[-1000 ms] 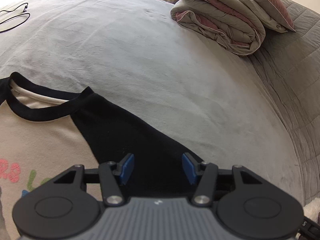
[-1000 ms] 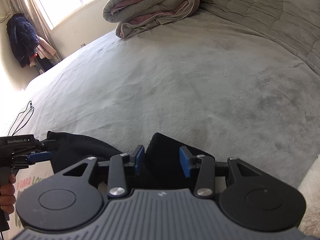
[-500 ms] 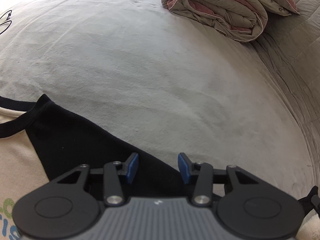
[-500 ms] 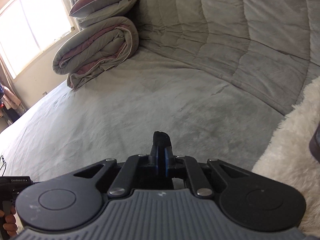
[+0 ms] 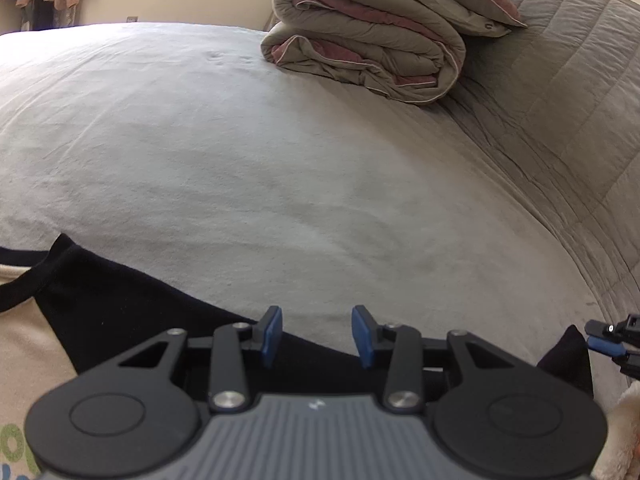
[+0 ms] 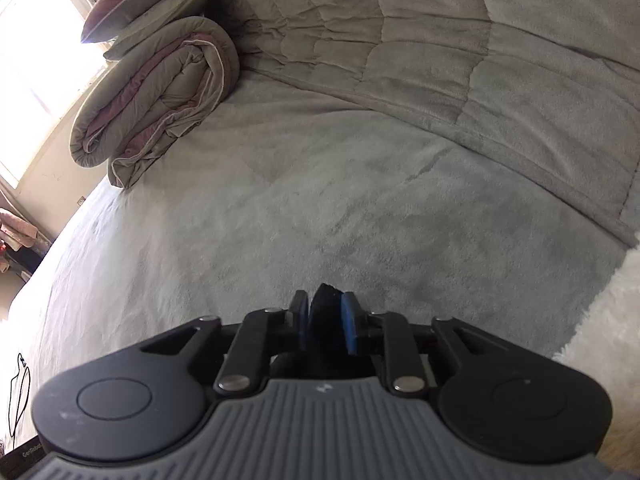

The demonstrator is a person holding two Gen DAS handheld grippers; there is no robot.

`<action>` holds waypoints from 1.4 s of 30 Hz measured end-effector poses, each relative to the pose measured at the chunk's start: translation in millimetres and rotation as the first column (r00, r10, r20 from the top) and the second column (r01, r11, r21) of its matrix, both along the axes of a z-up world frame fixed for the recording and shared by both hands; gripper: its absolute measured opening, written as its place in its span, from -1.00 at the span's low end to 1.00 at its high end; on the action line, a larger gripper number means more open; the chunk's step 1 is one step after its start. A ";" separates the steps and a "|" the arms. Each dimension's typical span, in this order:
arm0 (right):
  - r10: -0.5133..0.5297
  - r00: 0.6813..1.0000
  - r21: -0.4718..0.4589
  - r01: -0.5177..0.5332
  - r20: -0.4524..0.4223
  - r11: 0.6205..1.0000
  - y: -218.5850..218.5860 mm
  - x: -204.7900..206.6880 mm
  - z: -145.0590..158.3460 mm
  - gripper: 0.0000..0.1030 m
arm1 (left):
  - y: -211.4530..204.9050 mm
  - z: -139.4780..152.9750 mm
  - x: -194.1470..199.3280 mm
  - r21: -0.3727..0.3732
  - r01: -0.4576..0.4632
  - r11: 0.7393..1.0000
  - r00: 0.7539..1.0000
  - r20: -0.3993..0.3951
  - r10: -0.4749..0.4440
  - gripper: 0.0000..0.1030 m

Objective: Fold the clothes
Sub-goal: 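Lift the sleeve and carry it across the sweatshirt front with the right gripper, then lay the sleeve across the front and open the right gripper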

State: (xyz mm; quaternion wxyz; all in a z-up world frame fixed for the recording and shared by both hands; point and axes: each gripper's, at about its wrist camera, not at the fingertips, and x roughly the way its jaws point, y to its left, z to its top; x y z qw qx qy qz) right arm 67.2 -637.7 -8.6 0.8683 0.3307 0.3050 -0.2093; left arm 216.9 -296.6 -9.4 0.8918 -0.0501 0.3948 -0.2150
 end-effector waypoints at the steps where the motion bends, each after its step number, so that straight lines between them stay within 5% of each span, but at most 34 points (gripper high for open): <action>1: -0.003 1.000 -0.010 0.003 0.008 1.000 0.5 -6.8 1.3 -0.04 | -2.3 1.6 -1.8 0.014 0.031 0.999 0.999 0.021 -0.031 -0.23; 4: -0.006 1.000 -0.017 0.007 0.018 1.000 2.0 -27.2 3.2 -0.03 | -12.9 2.6 -5.1 0.050 0.122 0.991 0.990 0.069 -0.125 -0.20; 10: 0.001 1.000 0.120 -0.002 0.005 0.993 13.3 -41.8 -9.1 -0.04 | -38.7 -6.3 -17.0 0.093 0.249 0.964 0.962 0.088 -0.257 -0.05; 12: 0.000 1.000 0.174 0.000 -0.002 0.985 16.8 -41.3 -14.9 -0.17 | -43.9 -10.6 -20.1 0.111 0.258 0.960 0.959 0.090 -0.268 -0.05; 16: -0.049 0.998 0.279 0.040 0.026 0.959 15.6 -36.7 -21.6 -0.84 | -43.3 -13.3 -23.9 0.111 0.254 0.961 0.959 0.097 -0.264 -0.05; 17: -0.064 0.997 0.299 0.051 0.035 0.953 15.5 -35.5 -22.1 -0.85 | -41.4 -12.2 -25.4 0.114 0.250 0.962 0.959 0.111 -0.262 -0.05; 23: -0.029 0.998 0.145 0.020 0.058 0.989 26.6 16.2 4.5 -0.86 | -26.3 -3.6 -37.7 0.121 0.221 0.968 0.950 0.200 -0.242 -0.05; 31: 0.110 0.988 0.002 -0.111 0.104 0.994 24.8 82.1 10.2 -0.68 | -9.3 -1.4 -60.0 0.090 0.249 0.964 0.940 0.217 -0.263 -0.05; 39: 0.037 0.992 0.002 -0.038 0.121 0.999 1.5 43.9 7.6 -0.66 | -5.4 -11.1 -100.5 0.158 0.398 0.903 0.851 0.304 -0.428 -0.05; 42: 0.034 0.994 0.032 -0.038 0.100 0.999 -1.2 37.2 -2.4 -0.66 | -14.8 -19.9 -105.3 0.185 0.424 0.887 0.836 0.297 -0.462 -0.05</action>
